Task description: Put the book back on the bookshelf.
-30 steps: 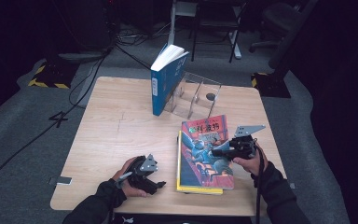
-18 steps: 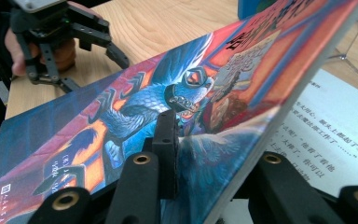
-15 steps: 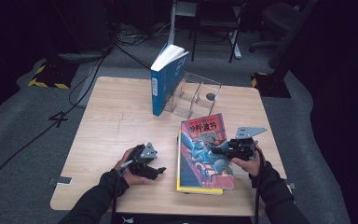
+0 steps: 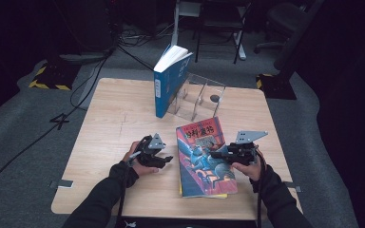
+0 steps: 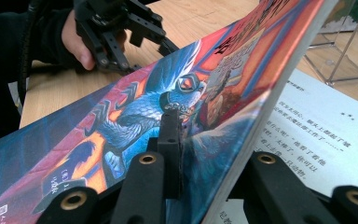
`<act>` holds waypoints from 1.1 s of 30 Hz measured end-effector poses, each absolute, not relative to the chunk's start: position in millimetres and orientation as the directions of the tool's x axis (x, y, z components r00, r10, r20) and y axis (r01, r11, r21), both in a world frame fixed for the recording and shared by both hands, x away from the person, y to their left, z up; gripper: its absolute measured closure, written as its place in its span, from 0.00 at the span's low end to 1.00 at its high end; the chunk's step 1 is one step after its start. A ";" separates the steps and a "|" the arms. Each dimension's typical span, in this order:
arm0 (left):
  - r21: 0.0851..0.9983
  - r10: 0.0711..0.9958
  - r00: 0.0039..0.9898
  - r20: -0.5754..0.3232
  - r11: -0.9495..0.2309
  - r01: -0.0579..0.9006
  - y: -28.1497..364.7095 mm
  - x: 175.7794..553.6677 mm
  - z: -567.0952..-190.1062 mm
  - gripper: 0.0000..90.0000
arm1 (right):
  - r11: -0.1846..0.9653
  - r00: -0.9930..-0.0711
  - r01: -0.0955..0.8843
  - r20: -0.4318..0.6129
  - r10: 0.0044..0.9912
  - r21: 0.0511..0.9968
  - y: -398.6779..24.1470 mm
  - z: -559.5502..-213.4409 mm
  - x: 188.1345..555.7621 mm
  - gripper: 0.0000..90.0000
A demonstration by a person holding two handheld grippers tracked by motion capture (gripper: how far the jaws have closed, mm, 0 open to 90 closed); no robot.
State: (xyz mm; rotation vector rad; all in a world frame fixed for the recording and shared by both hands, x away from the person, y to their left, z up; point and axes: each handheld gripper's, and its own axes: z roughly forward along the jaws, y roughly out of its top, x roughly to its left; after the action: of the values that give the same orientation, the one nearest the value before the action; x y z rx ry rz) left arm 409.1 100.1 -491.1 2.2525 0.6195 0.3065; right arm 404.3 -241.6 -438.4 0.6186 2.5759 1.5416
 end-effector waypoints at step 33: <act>0.838 0.514 0.857 -0.049 -0.445 0.315 81.9 452.6 -458.3 0.71 | 0.367 -0.932 0.189 0.049 0.360 0.911 -246.9 -419.6 388.5 0.83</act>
State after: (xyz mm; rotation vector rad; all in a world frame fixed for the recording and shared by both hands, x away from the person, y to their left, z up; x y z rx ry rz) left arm 452.6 81.9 -458.3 2.0703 0.6026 0.2621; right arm 388.5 -246.9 -419.6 0.4992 2.4622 1.6079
